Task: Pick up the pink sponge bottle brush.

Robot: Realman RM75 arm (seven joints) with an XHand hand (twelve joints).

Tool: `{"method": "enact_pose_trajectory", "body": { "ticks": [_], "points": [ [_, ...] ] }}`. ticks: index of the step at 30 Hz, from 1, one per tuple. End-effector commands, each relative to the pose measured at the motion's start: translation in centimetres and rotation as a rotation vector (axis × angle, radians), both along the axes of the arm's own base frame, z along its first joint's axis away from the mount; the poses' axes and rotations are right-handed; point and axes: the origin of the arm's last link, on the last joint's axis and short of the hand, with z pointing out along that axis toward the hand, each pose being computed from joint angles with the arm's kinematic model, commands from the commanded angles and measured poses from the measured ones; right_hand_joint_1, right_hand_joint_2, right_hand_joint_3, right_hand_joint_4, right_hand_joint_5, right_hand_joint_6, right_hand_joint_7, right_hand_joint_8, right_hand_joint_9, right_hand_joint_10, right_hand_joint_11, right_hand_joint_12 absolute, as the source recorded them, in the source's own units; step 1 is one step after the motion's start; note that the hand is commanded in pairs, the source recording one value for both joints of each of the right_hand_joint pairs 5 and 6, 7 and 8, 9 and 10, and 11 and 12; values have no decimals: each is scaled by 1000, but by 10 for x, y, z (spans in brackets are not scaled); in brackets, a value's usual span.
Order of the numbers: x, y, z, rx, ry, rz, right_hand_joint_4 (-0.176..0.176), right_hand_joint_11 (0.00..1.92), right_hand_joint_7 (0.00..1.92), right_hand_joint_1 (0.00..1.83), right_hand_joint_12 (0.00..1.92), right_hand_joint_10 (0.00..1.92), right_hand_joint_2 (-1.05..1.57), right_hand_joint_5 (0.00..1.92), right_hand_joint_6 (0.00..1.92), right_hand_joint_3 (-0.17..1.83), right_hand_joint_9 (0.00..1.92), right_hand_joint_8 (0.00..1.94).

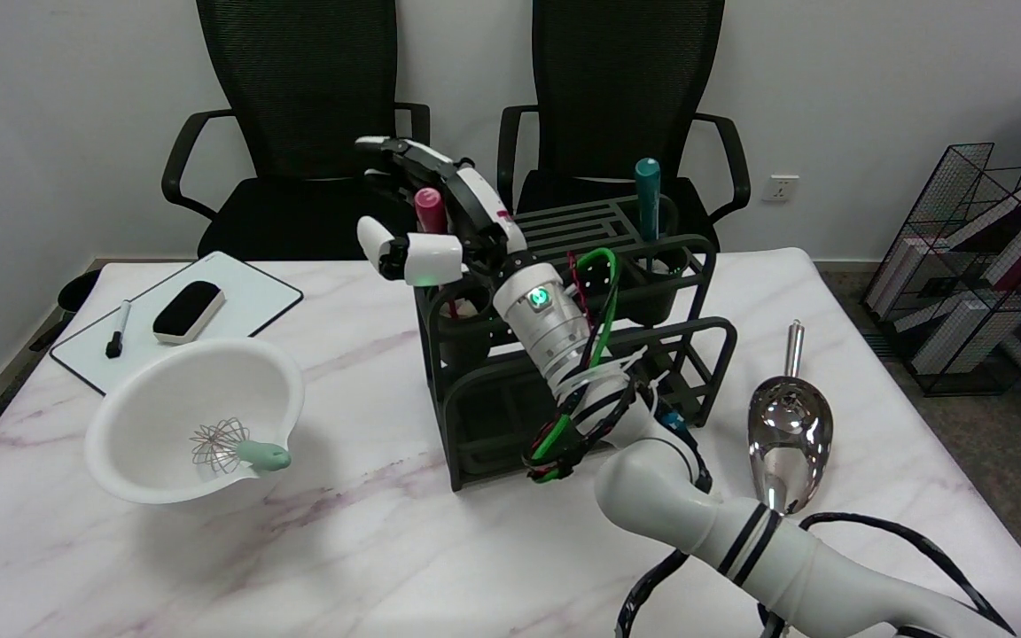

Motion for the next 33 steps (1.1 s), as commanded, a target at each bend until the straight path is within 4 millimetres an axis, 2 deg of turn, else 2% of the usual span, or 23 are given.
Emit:
{"method": "enact_pose_trajectory", "body": {
  "ticks": [1,7,13,15,18,22,30,32,33],
  "points": [
    [-1,-13,4,-31,-17,-6,0,426,514,1130,426,547,456,652,652,1208,547,514],
    [-2,-16,5,-39,-22,-6,0,467,581,1124,467,589,487,828,828,1148,589,581],
    [-3,-14,6,-45,-25,-2,0,483,636,1094,483,621,464,1097,1097,1134,621,636],
    [-4,-13,7,-52,-30,5,0,488,727,1089,488,657,482,1301,1301,1170,657,727],
    [-4,-10,7,-53,-38,10,0,502,866,1040,502,720,535,1475,1475,1183,720,866],
    [-4,-8,6,-47,-41,10,0,519,1028,1035,519,784,559,1492,1492,1167,784,1028],
    [-4,-1,6,-39,-50,11,0,554,1054,1079,554,833,459,1323,1323,1210,833,1054],
    [-5,1,5,-38,-52,8,0,636,1075,1080,636,902,458,1314,1314,1212,902,1075],
    [-6,2,5,-38,-52,6,0,739,1095,1080,739,951,460,1313,1313,1209,951,1095]
  ]
}}
